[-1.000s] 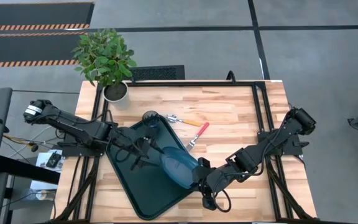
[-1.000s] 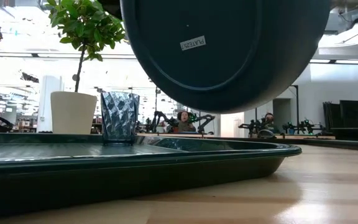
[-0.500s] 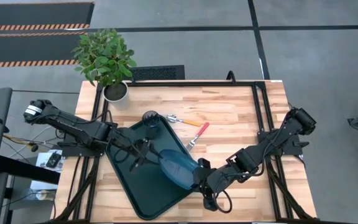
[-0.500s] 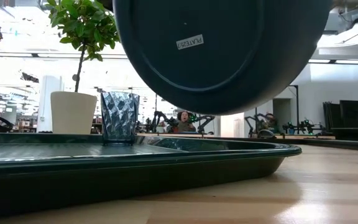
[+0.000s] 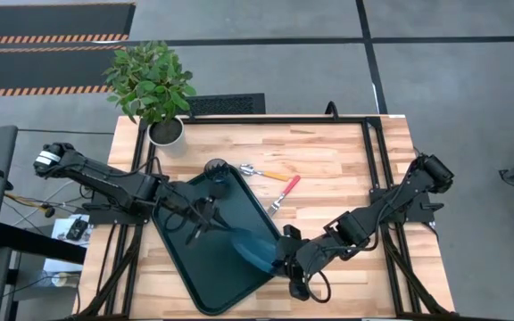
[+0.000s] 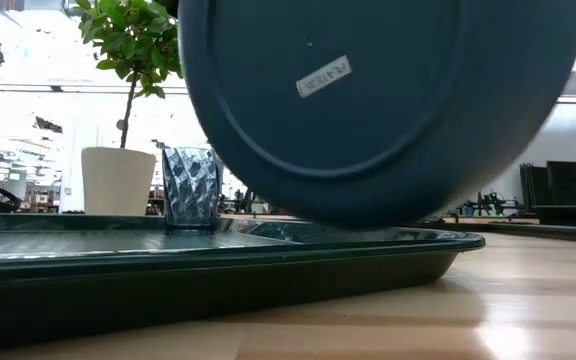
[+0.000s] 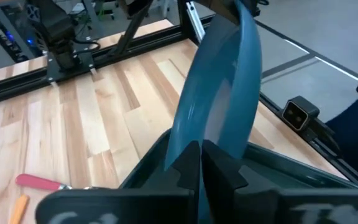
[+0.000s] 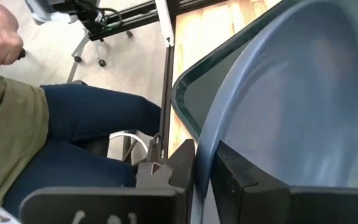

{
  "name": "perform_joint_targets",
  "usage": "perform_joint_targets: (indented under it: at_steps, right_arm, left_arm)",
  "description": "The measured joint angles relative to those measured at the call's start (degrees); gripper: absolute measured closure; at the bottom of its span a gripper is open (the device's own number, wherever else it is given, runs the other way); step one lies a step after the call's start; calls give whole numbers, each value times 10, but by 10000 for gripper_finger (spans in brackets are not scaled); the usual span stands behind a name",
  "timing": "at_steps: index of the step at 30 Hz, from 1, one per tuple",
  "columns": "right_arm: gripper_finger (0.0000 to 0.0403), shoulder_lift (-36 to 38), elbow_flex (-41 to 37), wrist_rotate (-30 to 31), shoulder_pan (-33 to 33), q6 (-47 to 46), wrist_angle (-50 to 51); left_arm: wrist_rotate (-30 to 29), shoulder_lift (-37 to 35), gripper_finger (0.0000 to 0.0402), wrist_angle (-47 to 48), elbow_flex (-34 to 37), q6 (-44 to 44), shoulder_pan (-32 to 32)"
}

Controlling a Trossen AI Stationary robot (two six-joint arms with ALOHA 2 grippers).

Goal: Pick and place plate/cup/fork/spoon on tray
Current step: Put the blue plate on the black tray at the bottom of the blue cup

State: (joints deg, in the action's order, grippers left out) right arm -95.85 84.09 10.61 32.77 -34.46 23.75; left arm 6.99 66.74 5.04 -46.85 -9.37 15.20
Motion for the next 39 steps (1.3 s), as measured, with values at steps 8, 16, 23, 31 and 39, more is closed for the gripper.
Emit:
perform_joint_targets:
  at_steps: [8, 16, 23, 31, 39]
  right_arm:
    - [340, 0, 0, -1, -3, 0, 1]
    - [389, 0, 0, 7, -3, -2, 29]
    - [396, 0, 0, 12, -2, 4, 37]
    - [396, 0, 0, 9, -8, 4, 27]
    - [388, 0, 0, -10, -24, 16, -2]
  left_arm:
    - [-21, 0, 398, -4, 0, 17, 0]
    - [-29, 0, 333, -15, 0, 16, 1]
    - [-8, 0, 242, -16, 0, -2, 4]
    - [-21, 0, 204, -13, 0, -35, 17]
    - [-29, 0, 203, 11, 0, -37, 17]
